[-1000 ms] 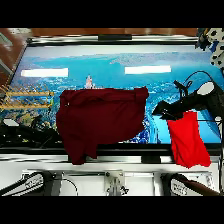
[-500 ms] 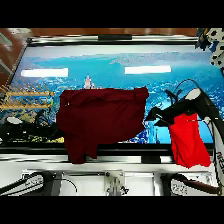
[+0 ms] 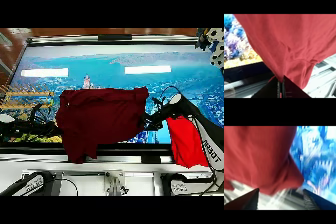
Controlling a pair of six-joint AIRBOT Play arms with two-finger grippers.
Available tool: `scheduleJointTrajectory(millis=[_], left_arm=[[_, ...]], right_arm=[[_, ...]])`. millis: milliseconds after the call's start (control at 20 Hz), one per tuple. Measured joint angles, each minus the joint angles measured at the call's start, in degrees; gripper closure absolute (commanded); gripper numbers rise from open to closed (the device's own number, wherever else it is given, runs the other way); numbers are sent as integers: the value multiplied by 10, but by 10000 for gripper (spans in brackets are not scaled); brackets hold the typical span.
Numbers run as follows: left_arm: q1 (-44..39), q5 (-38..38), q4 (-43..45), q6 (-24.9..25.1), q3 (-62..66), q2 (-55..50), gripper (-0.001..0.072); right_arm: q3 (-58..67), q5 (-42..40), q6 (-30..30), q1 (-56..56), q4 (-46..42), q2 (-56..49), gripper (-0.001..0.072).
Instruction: Fold the shirts.
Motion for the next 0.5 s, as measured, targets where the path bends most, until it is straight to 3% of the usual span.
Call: scheduleJointTrajectory(millis=[50, 100, 150, 200, 350, 500], left_arm=[[0, -1, 0, 0, 0, 6, 677], [0, -2, 0, 1, 0, 10, 677], [0, -2, 0, 1, 2, 14, 677], [0, -3, 1, 1, 6, 17, 677], [0, -5, 2, 1, 42, 22, 679], [-6, -5, 1, 1, 137, 36, 678]], right_arm=[[0, -13, 0, 10, 7, -4, 153], [0, -23, 1, 19, 16, -7, 232], [0, -31, 0, 29, 19, -10, 477], [-1, -46, 0, 37, 19, -14, 638], [7, -43, -3, 44, 25, -14, 641], [54, -21, -49, 44, 30, 24, 641]])
